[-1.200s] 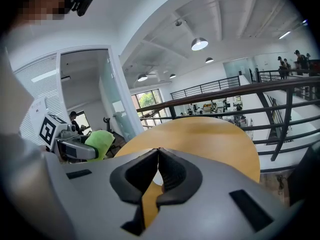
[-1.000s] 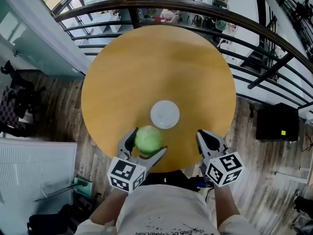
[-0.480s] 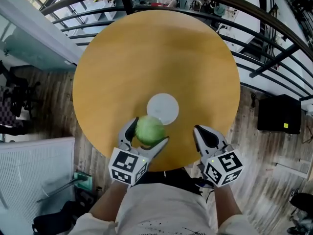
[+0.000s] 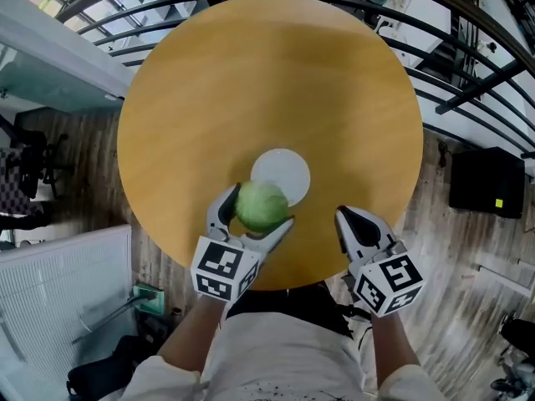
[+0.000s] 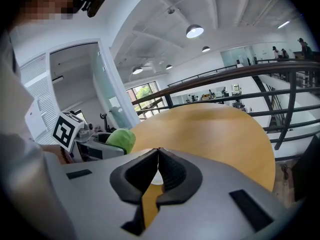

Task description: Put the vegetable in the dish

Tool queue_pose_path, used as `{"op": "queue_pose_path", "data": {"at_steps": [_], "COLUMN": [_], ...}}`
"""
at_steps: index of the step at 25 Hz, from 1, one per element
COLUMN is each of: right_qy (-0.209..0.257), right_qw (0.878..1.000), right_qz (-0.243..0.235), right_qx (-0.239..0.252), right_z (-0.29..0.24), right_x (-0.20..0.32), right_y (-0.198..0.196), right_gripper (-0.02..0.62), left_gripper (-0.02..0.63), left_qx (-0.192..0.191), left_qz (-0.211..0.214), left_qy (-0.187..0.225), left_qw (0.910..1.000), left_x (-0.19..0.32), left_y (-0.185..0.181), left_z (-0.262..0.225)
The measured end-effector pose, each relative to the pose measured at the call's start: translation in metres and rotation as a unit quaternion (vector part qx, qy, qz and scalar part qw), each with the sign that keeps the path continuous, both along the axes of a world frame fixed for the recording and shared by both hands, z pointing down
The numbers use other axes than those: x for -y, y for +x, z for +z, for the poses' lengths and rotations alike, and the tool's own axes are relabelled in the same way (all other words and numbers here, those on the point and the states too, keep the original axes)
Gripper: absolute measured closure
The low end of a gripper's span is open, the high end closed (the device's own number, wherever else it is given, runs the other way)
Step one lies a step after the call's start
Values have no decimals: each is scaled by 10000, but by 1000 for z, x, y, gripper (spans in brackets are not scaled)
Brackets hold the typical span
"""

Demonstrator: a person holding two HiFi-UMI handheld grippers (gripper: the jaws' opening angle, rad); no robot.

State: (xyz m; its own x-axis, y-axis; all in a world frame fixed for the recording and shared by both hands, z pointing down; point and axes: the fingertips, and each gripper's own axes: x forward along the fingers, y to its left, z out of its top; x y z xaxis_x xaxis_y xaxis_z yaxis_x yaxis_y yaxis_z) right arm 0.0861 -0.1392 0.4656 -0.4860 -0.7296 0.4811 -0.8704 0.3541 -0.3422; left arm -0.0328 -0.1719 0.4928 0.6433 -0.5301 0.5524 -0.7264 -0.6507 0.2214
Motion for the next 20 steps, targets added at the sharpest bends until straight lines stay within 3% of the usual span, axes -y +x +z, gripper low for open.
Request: {"op": "queue_pose_path", "data": {"at_steps": [20], "right_qy": [-332], "right_qw": [9993], "right_qz": [120], "right_qx": [149], "right_z": [43], "right_x": [21], "right_y": [13], "right_gripper": [571], "left_gripper": [118], "left_qx": [784], "left_qz": [568], "left_qy": [-360], "left_qw": [9946], "left_x": [38], "left_y": [19], "left_z": [88]}}
